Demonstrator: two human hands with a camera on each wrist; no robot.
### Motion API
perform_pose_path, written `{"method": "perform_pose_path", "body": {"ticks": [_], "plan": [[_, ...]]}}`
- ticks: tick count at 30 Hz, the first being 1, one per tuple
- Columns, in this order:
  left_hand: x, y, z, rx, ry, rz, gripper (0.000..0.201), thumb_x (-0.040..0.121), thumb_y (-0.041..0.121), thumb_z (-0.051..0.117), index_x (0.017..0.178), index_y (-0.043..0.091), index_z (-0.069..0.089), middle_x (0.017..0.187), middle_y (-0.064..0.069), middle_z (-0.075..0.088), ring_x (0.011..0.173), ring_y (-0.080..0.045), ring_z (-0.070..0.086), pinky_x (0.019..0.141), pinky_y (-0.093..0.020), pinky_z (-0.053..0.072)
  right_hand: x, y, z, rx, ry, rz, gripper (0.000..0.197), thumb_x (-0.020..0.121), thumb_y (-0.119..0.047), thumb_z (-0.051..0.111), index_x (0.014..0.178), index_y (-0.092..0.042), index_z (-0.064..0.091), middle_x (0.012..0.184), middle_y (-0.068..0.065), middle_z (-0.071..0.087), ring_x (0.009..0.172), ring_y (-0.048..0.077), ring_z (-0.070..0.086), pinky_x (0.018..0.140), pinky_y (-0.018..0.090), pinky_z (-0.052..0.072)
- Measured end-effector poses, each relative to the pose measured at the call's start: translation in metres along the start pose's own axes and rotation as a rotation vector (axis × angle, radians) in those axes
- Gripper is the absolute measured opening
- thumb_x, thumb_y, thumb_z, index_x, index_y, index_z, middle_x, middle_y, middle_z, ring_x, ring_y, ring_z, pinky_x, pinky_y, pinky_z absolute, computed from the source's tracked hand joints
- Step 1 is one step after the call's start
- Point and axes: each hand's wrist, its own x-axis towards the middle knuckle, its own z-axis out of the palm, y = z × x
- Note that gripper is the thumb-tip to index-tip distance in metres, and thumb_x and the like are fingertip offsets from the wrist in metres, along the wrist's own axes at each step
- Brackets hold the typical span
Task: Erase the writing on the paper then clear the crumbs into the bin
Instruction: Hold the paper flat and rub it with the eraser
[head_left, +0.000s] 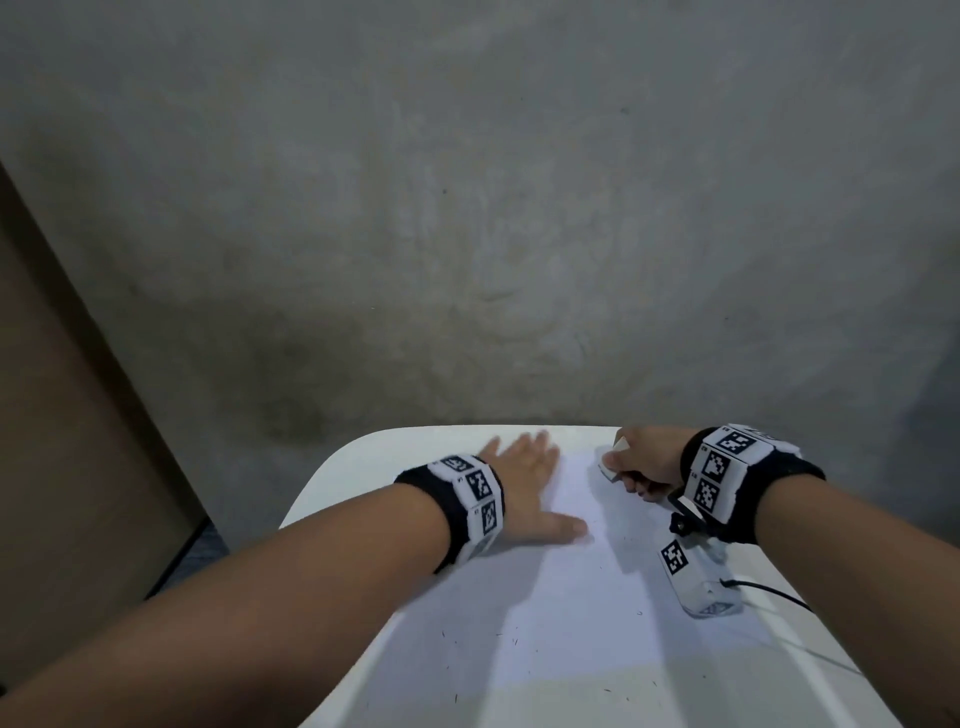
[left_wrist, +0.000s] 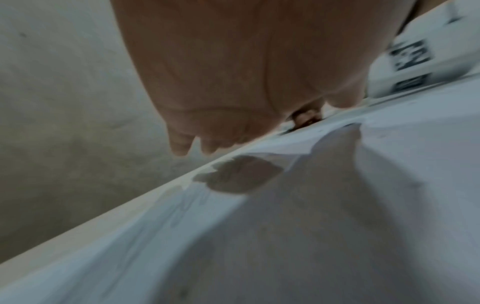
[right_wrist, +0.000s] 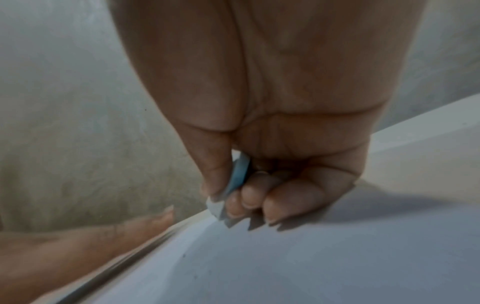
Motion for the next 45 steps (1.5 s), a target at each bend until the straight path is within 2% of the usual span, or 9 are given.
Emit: {"method": "perform_pose_path", "body": {"ticks": [3,9,18,25,29,33,39,43,45], "plan": [[0.001,0.007,0.002,0.016,-0.038,0.014,0.106,0.086,0.084,0.027,0.157,0.016,-0.013,0.163,-0.003,-0.021,0.152,-0.022,-0.012,0.122,-0.045,-0.006,-0.002,0.000,0.000,-0.010,0.008,-0.003,0.033,0.099,-0.014,0.044,0.067,-0.006,0.047,0.057,0.009,0.051,0.040,0.017,0.042,0.036,0.017,0.035],[-0.045,0.061,0.015,0.209,-0.031,0.700,0.079,0.098,0.066,0.027,0.158,0.026,-0.004,0.164,0.001,-0.009,0.152,-0.018,-0.008,0.118,-0.050,-0.004,0.001,0.001,0.000,0.019,-0.005,0.001,0.033,0.100,-0.013,0.043,0.068,-0.004,0.048,0.057,0.011,0.049,0.026,0.011,0.038,0.033,0.014,0.032],[-0.051,-0.050,0.015,-0.064,-0.113,-0.100,0.115,0.083,0.079,0.047,0.155,0.017,-0.018,0.162,0.003,-0.026,0.150,-0.013,-0.017,0.123,-0.041,0.002,-0.008,-0.007,-0.004,0.023,-0.028,-0.052,0.024,0.093,-0.005,0.048,0.070,-0.004,0.052,0.053,0.012,0.049,0.045,0.019,0.041,0.043,0.019,0.033],[-0.046,-0.048,0.015,-0.093,-0.102,-0.134,0.123,0.077,0.077,0.058,0.156,0.020,-0.017,0.163,0.001,-0.023,0.151,-0.016,-0.015,0.123,-0.044,0.002,-0.012,-0.079,0.029,-0.392,0.031,-0.262,0.020,0.093,-0.021,0.055,0.106,-0.011,0.066,0.072,-0.004,0.060,0.065,0.015,0.057,0.062,0.023,0.044],[-0.045,-0.047,0.014,-0.091,-0.093,-0.133,0.122,0.078,0.076,0.060,0.156,0.021,-0.017,0.163,0.002,-0.023,0.151,-0.016,-0.015,0.120,-0.043,0.000,-0.002,-0.092,0.038,-0.756,0.074,-0.218,0.033,0.089,-0.018,0.060,0.120,-0.007,0.061,0.118,0.007,0.064,0.105,0.026,0.061,0.081,0.027,0.047],[-0.043,-0.049,0.018,-0.108,-0.095,-0.133,0.125,0.077,0.076,0.061,0.156,0.021,-0.018,0.163,0.002,-0.024,0.151,-0.017,-0.017,0.120,-0.043,0.000,0.003,-0.092,0.041,-0.932,0.071,-0.182,0.022,0.089,-0.022,0.060,0.105,-0.006,0.062,0.114,0.007,0.066,0.092,0.025,0.059,0.065,0.025,0.043],[-0.042,-0.049,0.017,-0.113,-0.086,-0.124,0.126,0.076,0.074,0.064,0.156,0.020,-0.018,0.164,-0.001,-0.021,0.151,-0.020,-0.015,0.120,-0.046,0.003,-0.003,-0.100,0.070,-1.052,0.011,-0.303,0.023,0.092,-0.016,0.051,0.111,-0.007,0.061,0.112,0.005,0.066,0.104,0.026,0.063,0.072,0.026,0.040],[-0.041,-0.051,0.020,-0.124,-0.098,-0.130,0.126,0.076,0.075,0.063,0.156,0.022,-0.018,0.163,0.002,-0.024,0.151,-0.018,-0.017,0.120,-0.046,0.001,0.011,-0.095,0.051,-1.122,0.107,-0.259,0.017,0.083,-0.015,0.057,0.067,-0.017,0.054,0.074,0.001,0.060,0.071,0.024,0.061,0.066,0.026,0.052],[-0.041,-0.050,0.019,-0.114,-0.101,-0.120,0.127,0.075,0.076,0.063,0.155,0.021,-0.020,0.163,0.001,-0.023,0.151,-0.020,-0.015,0.120,-0.047,0.003,0.009,-0.099,0.068,-1.154,0.032,-0.299,0.009,0.086,-0.017,0.058,0.089,-0.014,0.066,0.094,0.004,0.068,0.090,0.025,0.066,0.073,0.024,0.048]]}}
